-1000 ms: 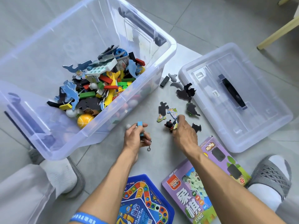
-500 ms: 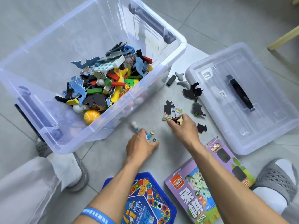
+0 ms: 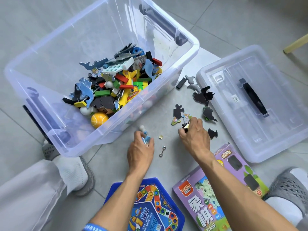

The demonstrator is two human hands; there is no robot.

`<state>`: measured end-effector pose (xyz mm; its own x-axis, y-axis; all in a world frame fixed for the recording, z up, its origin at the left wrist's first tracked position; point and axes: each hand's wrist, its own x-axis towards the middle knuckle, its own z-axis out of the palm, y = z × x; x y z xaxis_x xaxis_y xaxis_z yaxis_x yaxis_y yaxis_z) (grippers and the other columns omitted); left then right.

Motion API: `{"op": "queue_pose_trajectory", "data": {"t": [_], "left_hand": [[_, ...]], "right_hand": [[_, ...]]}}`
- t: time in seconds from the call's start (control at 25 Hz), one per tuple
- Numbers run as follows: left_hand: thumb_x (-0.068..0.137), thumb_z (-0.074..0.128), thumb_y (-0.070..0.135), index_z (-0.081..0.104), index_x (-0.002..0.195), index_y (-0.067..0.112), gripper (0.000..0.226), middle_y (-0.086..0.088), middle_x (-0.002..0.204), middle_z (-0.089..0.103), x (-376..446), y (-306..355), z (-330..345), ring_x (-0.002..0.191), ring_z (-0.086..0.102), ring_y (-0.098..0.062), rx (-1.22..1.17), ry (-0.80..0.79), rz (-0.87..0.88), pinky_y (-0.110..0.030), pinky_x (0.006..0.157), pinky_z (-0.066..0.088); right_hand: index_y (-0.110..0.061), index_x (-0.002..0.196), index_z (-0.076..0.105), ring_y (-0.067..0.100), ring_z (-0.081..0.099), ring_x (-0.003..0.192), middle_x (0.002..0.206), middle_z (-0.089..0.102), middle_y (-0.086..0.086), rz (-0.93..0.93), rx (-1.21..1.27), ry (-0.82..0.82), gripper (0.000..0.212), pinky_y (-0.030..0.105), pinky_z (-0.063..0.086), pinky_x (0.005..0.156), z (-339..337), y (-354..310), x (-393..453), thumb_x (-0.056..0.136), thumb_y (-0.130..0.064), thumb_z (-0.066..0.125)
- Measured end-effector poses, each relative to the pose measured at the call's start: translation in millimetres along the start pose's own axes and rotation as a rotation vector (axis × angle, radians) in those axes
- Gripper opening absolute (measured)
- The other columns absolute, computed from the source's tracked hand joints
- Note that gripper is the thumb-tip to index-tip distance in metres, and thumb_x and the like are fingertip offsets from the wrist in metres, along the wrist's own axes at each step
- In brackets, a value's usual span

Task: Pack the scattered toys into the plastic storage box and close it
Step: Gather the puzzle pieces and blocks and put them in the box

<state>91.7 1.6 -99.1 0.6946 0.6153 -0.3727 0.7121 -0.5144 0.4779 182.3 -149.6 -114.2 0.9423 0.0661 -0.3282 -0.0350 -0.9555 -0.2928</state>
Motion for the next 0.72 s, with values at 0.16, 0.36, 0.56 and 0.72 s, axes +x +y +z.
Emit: {"op": "queue_pose_trajectory", "data": {"t": [0.16,0.36,0.56,0.72], "left_hand": [[0.093,0.053,0.045,0.043,0.114,0.01,0.042,-0.019,0.109,0.065,38,-2,0,0.101,0.061,-0.041,0.125,-0.068,-0.062,-0.039,0.076,0.045],[0.088,0.053,0.036,0.051,0.096,0.007,0.03,-0.015,0.098,0.068,46,0,8,0.093,0.063,-0.036,0.044,-0.271,-0.143,-0.035,0.071,0.044],[0.092,0.051,0.012,0.054,0.086,0.006,0.008,-0.012,0.065,0.065,-22,16,-19,0.044,0.051,-0.016,-0.964,-0.378,-0.465,-0.021,0.04,0.025],[0.089,0.05,0.006,0.057,0.092,0.009,0.008,-0.009,0.069,0.06,-73,68,-91,0.05,0.048,-0.015,-1.32,-0.312,-0.314,-0.021,0.04,0.025]], "right_hand": [[-0.013,0.109,0.044,0.039,0.059,0.074,0.105,0.046,0.01,-0.069,-0.076,-0.033,0.028,0.037,0.037,0.058,3,6,-8,0.087,-0.028,0.053],[-0.01,0.1,0.05,0.036,0.06,0.08,0.104,0.046,0.011,-0.05,-0.181,-0.198,0.028,0.034,0.036,0.062,-3,-1,13,0.083,-0.031,0.056],[-0.009,0.084,0.054,0.02,0.043,0.047,0.069,0.061,0.009,0.517,0.96,-0.4,0.018,0.024,0.029,0.046,-24,-3,-41,0.081,-0.023,0.065],[-0.011,0.083,0.053,0.018,0.042,0.046,0.069,0.055,0.009,0.37,1.448,-0.536,0.012,0.023,0.031,0.043,-98,-55,-93,0.091,-0.018,0.06]]}}
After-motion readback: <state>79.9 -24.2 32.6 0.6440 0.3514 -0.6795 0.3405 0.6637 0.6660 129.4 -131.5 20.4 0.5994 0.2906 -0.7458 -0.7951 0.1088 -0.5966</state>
